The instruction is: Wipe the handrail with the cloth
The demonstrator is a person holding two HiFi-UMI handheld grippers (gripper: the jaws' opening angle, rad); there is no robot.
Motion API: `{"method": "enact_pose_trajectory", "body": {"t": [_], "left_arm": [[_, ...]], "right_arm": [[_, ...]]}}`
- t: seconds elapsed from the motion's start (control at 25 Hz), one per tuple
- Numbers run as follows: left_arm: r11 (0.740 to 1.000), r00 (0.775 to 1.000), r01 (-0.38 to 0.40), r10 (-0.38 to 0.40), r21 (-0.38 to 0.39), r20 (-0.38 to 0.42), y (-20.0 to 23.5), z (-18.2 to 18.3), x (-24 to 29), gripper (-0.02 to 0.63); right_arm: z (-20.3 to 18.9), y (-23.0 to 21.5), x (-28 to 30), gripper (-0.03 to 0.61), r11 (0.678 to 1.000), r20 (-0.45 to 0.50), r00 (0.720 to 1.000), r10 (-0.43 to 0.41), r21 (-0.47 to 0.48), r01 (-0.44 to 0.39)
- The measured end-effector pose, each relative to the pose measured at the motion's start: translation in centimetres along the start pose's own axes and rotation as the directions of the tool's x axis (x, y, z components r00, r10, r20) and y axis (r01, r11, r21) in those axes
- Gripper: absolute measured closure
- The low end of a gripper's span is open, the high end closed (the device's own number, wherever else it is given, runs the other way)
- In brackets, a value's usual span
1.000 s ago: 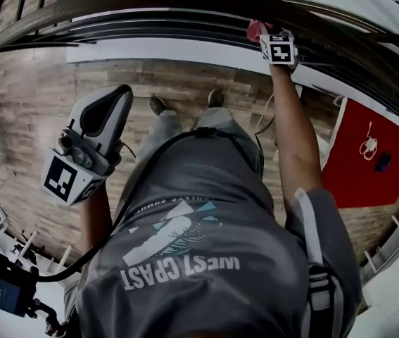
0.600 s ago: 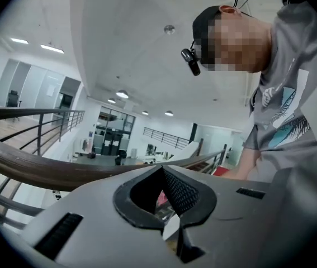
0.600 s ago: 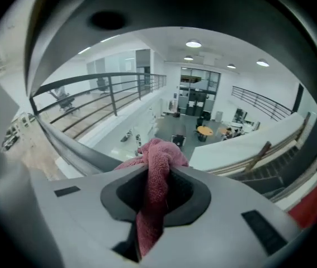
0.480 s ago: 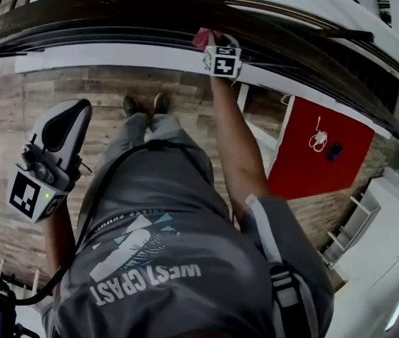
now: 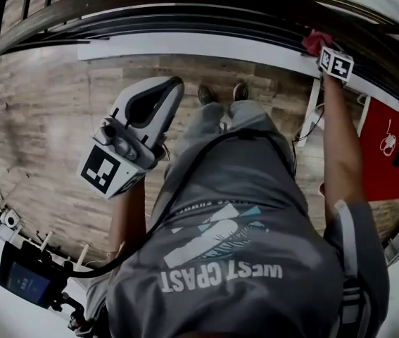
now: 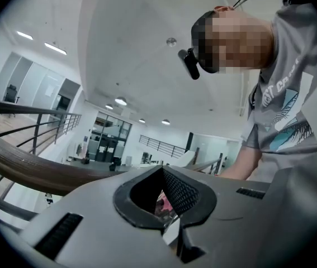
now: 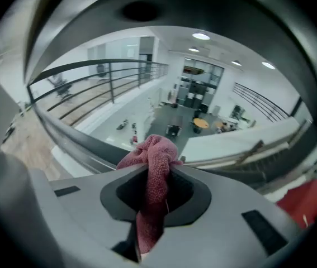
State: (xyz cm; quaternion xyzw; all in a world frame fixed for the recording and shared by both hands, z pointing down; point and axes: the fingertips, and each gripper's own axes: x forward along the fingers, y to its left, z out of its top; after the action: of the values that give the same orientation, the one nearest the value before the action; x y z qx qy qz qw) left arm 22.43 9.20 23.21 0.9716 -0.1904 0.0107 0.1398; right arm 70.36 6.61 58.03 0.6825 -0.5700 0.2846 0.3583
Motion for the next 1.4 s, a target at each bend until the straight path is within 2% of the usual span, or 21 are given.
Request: {"method": "enact_pose_trajectory", "body": {"t": [0.08, 0.12, 0.24, 0.36, 0.44, 0.48, 0.56, 0.6, 0.68, 0.76, 0.88, 0.96, 1.04, 1.12, 1.16, 1.2, 1.24, 1.32, 1.36, 1.4], "left_arm": [[1.000, 1.000, 0.001, -0.001, -0.021, -0.004, -0.3, 0.0, -0.4, 0.611], [1.000, 1.000, 0.003, -0.003, -0.022, -0.012, -0.3, 0.0, -0.3, 0.611], [0.999, 1.000, 0.017, -0.017, -0.045, -0.014, -0.8, 0.3, 0.8, 0.611], [0.997, 0.995, 0.030, -0.036, -0.070, -0.090, -2.3, -0.9, 3.0, 0.611], [0.997, 0.991, 0.049, -0.056, -0.059, -0.122, -4.4, -2.4, 6.0, 0.611], [0.997, 0.993, 0.058, -0.063, -0.044, -0.101, -5.7, -2.5, 7.9, 0.611], [0.997, 0.995, 0.077, -0.078, -0.012, -0.058, -8.2, -2.0, 11.6, 0.611], [0.996, 0.995, 0.084, -0.084, -0.005, -0.055, -9.4, -1.5, 13.4, 0.611], [0.995, 0.993, 0.097, -0.098, -0.012, -0.072, -11.6, -1.6, 16.5, 0.611], [0.995, 0.991, 0.092, -0.096, -0.042, -0.092, -14.1, -3.2, 18.7, 0.611], [0.996, 0.992, 0.062, -0.070, -0.070, -0.109, -17.0, -4.7, 21.1, 0.611], [0.996, 0.994, 0.071, -0.075, -0.048, -0.081, -19.0, -4.2, 23.4, 0.611], [0.997, 0.993, 0.072, -0.074, -0.033, -0.089, -20.5, -4.4, 24.9, 0.611], [0.998, 0.990, 0.053, -0.056, -0.024, -0.129, -21.4, -5.5, 25.5, 0.611], [0.999, 0.989, 0.045, -0.047, -0.017, -0.143, -22.0, -6.0, 25.7, 0.611], [0.999, 0.987, 0.042, -0.043, -0.009, -0.153, -22.8, -6.4, 25.8, 0.611], [0.999, 0.986, 0.042, -0.042, -0.002, -0.161, -23.5, -6.7, 25.9, 0.611], [0.999, 0.984, 0.043, -0.040, 0.008, -0.175, -24.1, -6.6, 26.0, 0.611], [0.999, 0.983, 0.040, -0.037, 0.012, -0.180, -23.9, -6.5, 26.1, 0.611], [0.999, 0.982, 0.036, -0.033, 0.015, -0.184, -23.7, -6.6, 26.2, 0.611]], "right_arm": [[-2.3, -3.7, -1.7, 0.528, 0.984, -0.036, 0.997, -0.068, 0.160, 0.073], [-3.1, -4.6, -2.0, 0.528, 0.976, -0.056, 0.995, -0.087, 0.197, 0.097], [-3.3, -3.6, -1.8, 0.529, 0.976, -0.070, 0.991, -0.118, 0.174, 0.129], [-4.3, 0.1, -1.2, 0.529, 0.986, -0.011, 0.998, -0.059, 0.158, 0.060], [-5.1, 1.1, -1.7, 0.529, 0.999, 0.023, 1.000, 0.019, 0.049, -0.020], [-4.2, 1.0, -1.9, 0.529, 0.996, 0.059, 0.995, 0.076, -0.049, -0.073], [-1.0, 0.6, -2.5, 0.529, 0.952, 0.140, 0.971, 0.192, -0.267, -0.149], [0.2, 0.5, -2.9, 0.529, 0.923, 0.143, 0.961, 0.236, -0.341, -0.177], [0.7, -0.3, -3.5, 0.529, 0.894, 0.102, 0.955, 0.278, -0.390, -0.219], [-1.2, -3.1, -3.6, 0.528, 0.899, 0.087, 0.954, 0.286, -0.369, -0.236], [-4.1, -7.6, -3.4, 0.528, 0.900, 0.125, 0.942, 0.313, -0.357, -0.251], [-4.8, -12.4, -3.2, 0.528, 0.926, 0.158, 0.955, 0.251, -0.326, -0.190], [-6.5, -17.9, -3.2, 0.528, 0.978, 0.187, 0.972, 0.140, -0.179, -0.106], [-8.2, -20.2, -3.3, 0.531, 0.998, 0.198, 0.979, 0.051, -0.058, -0.040], [-8.7, -19.7, -3.4, 0.531, 0.999, 0.204, 0.978, 0.045, -0.029, -0.039], [-8.9, -18.2, -3.5, 0.531, 0.997, 0.213, 0.974, 0.078, -0.027, -0.074], [-9.1, -15.8, -3.7, 0.531, 0.989, 0.219, 0.965, 0.145, -0.063, -0.134], [-9.9, -10.9, -3.8, 0.531, 0.949, 0.187, 0.940, 0.286, -0.188, -0.252], [-10.8, -9.7, -3.4, 0.531, 0.935, 0.157, 0.934, 0.321, -0.207, -0.287], [-12.4, -9.8, -2.7, 0.531, 0.937, 0.126, 0.937, 0.327, -0.170, -0.304]]}}
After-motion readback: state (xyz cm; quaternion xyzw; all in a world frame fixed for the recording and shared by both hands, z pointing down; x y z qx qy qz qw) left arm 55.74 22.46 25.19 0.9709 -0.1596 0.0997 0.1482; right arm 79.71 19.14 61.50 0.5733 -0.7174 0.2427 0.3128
